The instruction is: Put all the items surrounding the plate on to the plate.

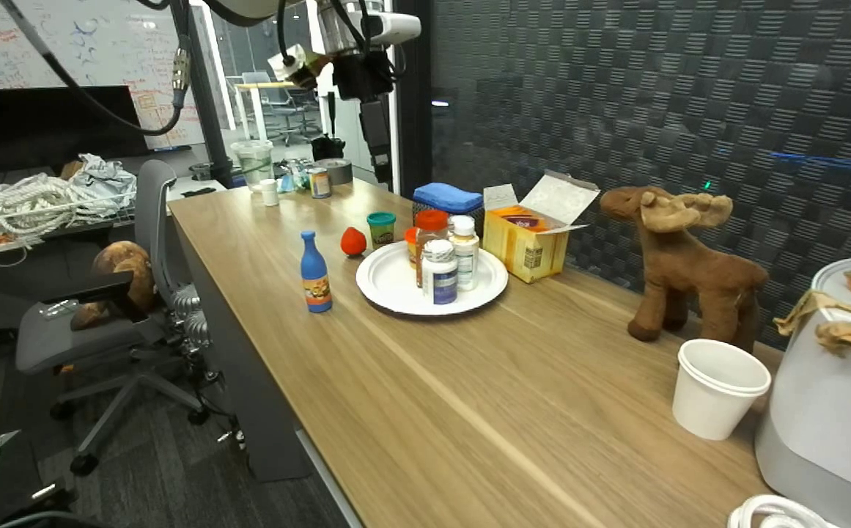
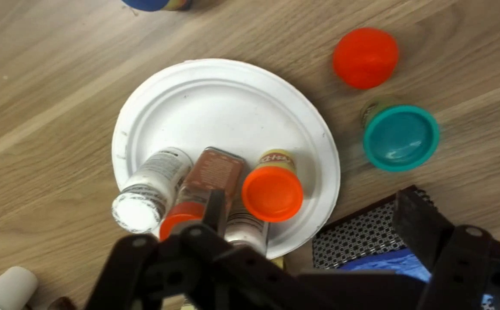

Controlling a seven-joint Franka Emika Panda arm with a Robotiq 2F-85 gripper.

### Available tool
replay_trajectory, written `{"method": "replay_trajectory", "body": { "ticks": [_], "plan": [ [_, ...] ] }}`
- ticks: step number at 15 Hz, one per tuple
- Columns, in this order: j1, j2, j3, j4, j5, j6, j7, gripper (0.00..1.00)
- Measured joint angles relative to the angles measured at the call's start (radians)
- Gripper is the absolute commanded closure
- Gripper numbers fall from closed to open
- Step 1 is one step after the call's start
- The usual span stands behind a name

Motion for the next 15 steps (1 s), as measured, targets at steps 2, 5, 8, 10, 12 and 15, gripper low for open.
{"method": "replay_trajectory", "body": {
  "ticks": [2, 5, 8, 10, 12, 15],
  "plan": [
    [-0.002, 0.043, 0.010, 0.035, 0.013, 0.001, -0.057, 0.00],
    [-0.015, 0.131, 0.011, 0.097, 0.045, 0.018, -0.157, 0.00],
    [-0.022, 0.218, 0.011, 0.178, 0.068, 0.038, -0.226, 0.00],
    [-0.020, 0.262, 0.012, 0.232, 0.084, 0.042, -0.259, 0.00],
    [-0.016, 0.290, 0.013, 0.279, 0.100, 0.042, -0.284, 0.00],
    [-0.013, 0.309, 0.021, 0.319, 0.136, 0.040, -0.317, 0.00]
  ]
}}
